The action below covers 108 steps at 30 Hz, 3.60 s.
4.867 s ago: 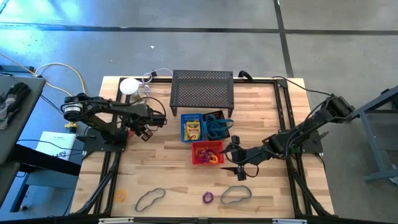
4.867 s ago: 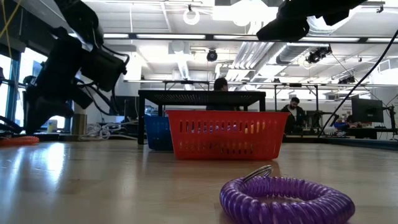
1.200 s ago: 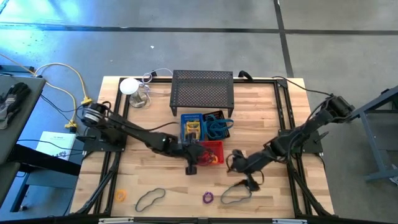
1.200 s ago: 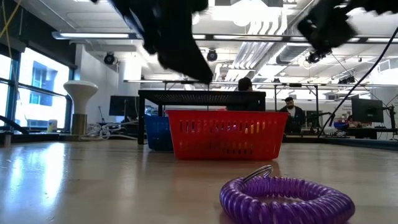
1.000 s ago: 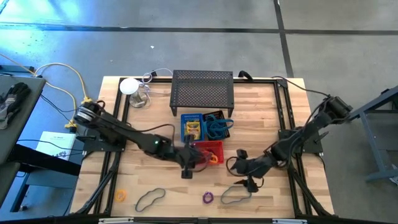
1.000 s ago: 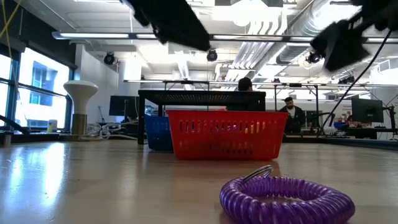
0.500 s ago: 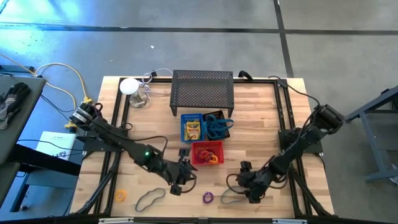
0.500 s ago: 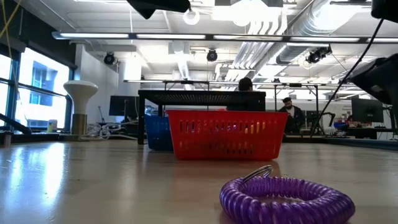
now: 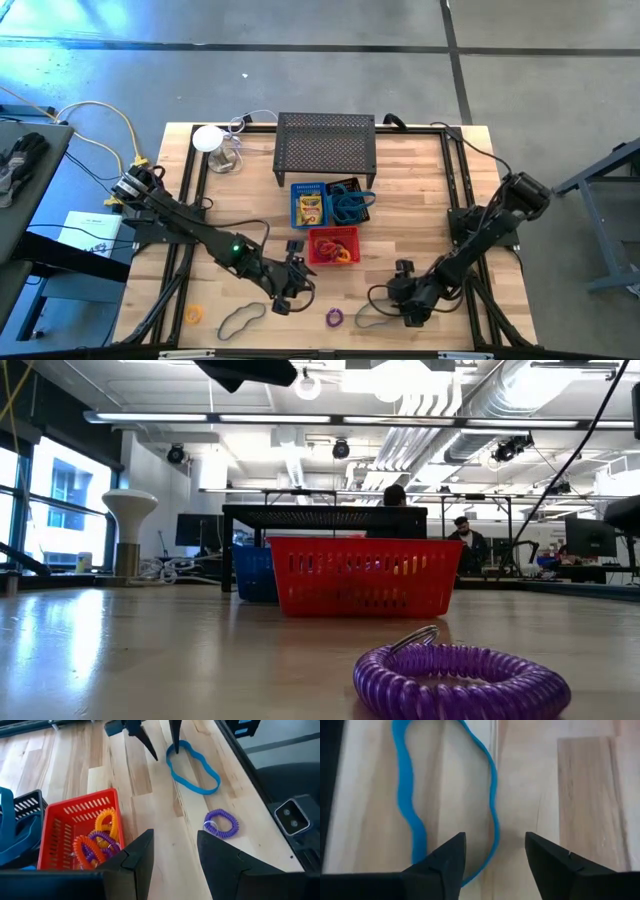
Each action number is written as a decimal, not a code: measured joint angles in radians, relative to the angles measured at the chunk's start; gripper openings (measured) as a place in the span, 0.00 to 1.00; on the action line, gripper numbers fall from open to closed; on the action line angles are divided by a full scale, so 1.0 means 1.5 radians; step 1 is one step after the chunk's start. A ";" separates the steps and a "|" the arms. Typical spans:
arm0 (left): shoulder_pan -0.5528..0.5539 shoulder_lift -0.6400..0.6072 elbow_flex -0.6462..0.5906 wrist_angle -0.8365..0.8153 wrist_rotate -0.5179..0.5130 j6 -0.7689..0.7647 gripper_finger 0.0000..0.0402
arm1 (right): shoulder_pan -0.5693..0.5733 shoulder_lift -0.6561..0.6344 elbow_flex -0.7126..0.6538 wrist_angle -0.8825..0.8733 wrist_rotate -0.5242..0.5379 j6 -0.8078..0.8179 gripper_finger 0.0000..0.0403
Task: Pick & Place Office Desk Supplies
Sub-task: Put the blue rubber band into the black bin
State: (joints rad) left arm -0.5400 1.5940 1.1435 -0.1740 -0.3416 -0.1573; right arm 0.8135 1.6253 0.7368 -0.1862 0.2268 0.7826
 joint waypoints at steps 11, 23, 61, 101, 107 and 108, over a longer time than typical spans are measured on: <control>0.000 0.000 0.000 -0.015 0.002 -0.016 0.36 | 0.000 0.042 0.002 0.043 0.021 -0.058 0.37; 0.000 0.001 0.000 -0.019 0.001 -0.021 0.36 | -0.004 0.022 0.001 -0.017 0.037 -0.086 0.01; 0.001 0.004 -0.001 -0.024 0.001 -0.019 0.36 | -0.296 -0.105 0.086 -0.012 0.768 -0.376 0.01; 0.000 0.004 -0.001 -0.061 0.004 -0.057 0.36 | -0.464 0.055 0.087 0.025 0.259 -0.277 0.01; 0.000 0.004 -0.001 -0.061 0.004 -0.057 0.36 | -0.491 0.055 0.087 0.053 0.153 -0.266 0.01; 0.000 0.004 -0.001 -0.061 0.004 -0.057 0.36 | -0.496 0.055 0.087 0.055 0.139 -0.260 0.01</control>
State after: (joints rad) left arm -0.5400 1.6001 1.1423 -0.2657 -0.3363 -0.2432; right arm 0.0688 1.7074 0.8669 -0.1039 0.4355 0.3924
